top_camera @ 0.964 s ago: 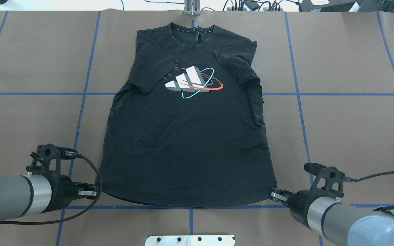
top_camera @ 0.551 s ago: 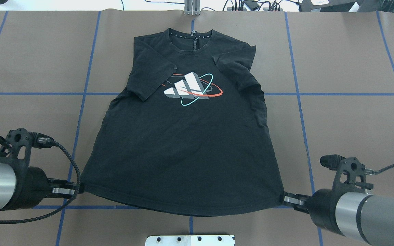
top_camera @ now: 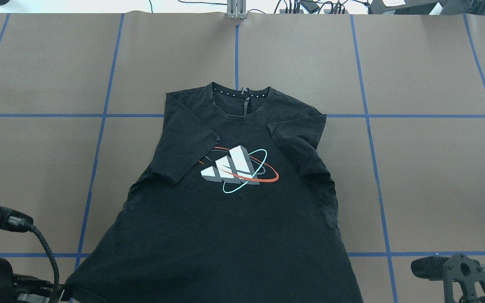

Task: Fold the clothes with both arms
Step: 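Lift the hem with both grippers and carry it toward the collar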

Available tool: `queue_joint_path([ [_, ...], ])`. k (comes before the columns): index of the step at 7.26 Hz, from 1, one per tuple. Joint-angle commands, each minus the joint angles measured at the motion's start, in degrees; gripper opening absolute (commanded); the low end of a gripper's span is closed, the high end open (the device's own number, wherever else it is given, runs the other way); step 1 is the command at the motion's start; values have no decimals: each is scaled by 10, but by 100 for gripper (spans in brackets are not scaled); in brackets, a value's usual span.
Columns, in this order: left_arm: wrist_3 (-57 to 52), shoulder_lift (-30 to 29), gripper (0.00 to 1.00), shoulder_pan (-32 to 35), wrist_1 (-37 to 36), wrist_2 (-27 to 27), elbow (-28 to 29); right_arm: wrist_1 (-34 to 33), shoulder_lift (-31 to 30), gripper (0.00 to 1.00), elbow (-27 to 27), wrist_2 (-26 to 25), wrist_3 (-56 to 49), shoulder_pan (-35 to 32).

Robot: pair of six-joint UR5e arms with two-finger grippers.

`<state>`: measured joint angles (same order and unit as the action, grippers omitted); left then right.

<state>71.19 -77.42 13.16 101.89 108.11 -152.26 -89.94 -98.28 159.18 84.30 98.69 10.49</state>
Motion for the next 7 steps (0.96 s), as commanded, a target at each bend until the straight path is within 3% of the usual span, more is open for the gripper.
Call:
queue_joint_path([
  [1, 11, -5, 0, -22, -1, -4, 0, -50, 9, 0, 3, -77, 4, 38],
  [3, 8, -51, 0, 28, 0, -17, 56, -58, 21, 0, -8, -95, 4, -18],
  [4, 6, -118, 0, 66, 0, -19, 124, -58, 24, 0, -17, -96, 4, -51],
  [6, 4, -218, 0, 151, 0, -20, 238, -58, 92, 0, -78, -95, 5, -144],
  [7, 3, -237, 0, 180, 1, -20, 259, -58, 128, 0, -110, -92, 4, -180],
])
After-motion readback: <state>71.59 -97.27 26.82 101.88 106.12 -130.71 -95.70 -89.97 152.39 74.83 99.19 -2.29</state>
